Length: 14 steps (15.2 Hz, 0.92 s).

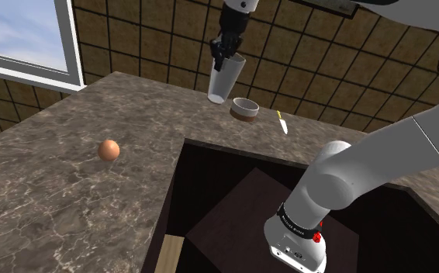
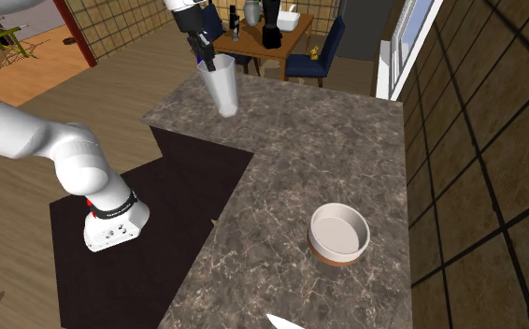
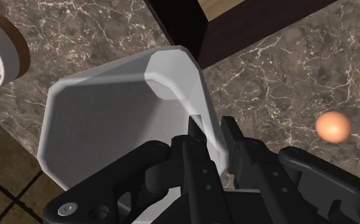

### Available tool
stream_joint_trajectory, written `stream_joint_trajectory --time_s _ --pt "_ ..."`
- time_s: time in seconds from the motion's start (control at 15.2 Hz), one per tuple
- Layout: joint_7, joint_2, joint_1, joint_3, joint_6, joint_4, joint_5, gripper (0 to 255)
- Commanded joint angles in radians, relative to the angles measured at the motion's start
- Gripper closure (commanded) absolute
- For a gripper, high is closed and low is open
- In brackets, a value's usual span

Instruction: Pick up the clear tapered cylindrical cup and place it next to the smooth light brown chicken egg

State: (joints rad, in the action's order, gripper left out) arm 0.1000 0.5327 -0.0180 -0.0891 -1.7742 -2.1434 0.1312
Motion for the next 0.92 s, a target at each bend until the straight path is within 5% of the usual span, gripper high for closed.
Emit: stream_joint_trajectory --time_s 0.0,0.86 --pt "0.051 -0.023 -0.014 -0.042 0.010 0.027 -0.011 255" --pt "0.376 -0.256 -0.082 -0.299 0.071 0.270 -0.012 255"
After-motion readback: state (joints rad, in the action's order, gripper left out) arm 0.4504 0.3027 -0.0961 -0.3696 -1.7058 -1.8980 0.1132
